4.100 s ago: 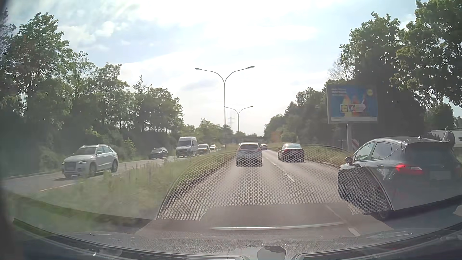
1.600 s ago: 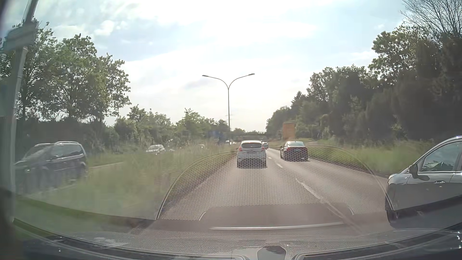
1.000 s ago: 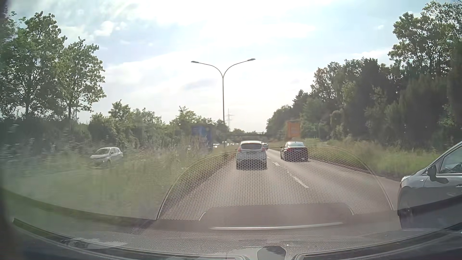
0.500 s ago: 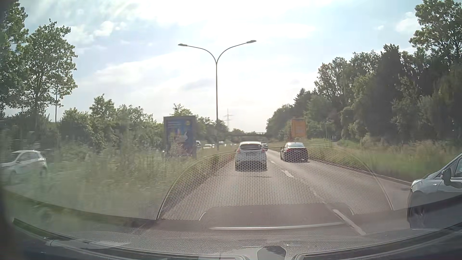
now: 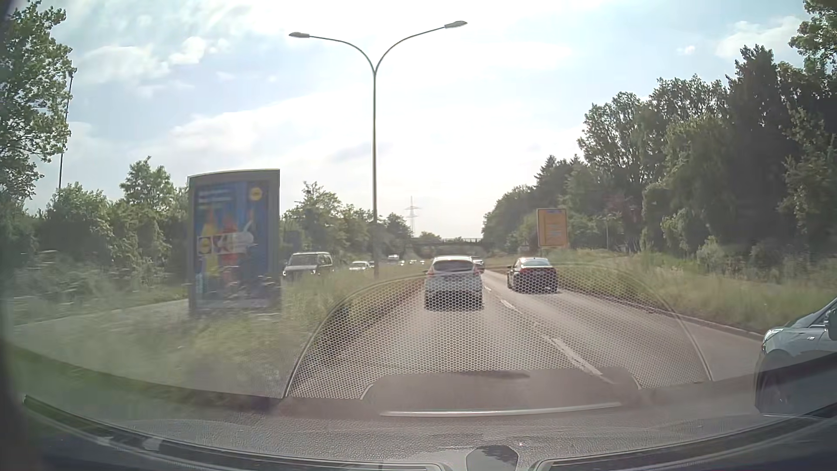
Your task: Follow the waypoints while adhering to traffic rules and regulations
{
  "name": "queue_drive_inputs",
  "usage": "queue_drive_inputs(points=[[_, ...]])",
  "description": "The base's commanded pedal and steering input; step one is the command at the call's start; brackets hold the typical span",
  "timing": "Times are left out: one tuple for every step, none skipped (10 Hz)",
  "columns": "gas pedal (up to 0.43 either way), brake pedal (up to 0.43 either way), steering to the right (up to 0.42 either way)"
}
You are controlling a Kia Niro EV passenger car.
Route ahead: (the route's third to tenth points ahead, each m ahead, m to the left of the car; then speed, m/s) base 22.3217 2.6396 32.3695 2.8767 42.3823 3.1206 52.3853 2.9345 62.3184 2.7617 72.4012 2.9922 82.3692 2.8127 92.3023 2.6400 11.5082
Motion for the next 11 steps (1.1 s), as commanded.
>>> queue_drive_inputs(points=[[0.000, 0.000, -0.001], [0.000, 0.000, 0.000], [0.000, 0.000, 0.000], [0.000, 0.000, -0.001], [0.000, 0.000, 0.000], [0.000, 0.000, 0.000], [0.020, 0.000, -0.001], [0.039, 0.000, -0.001], [0.039, 0.000, -0.002], [0.047, 0.000, -0.001], [0.047, 0.000, -0.001]])
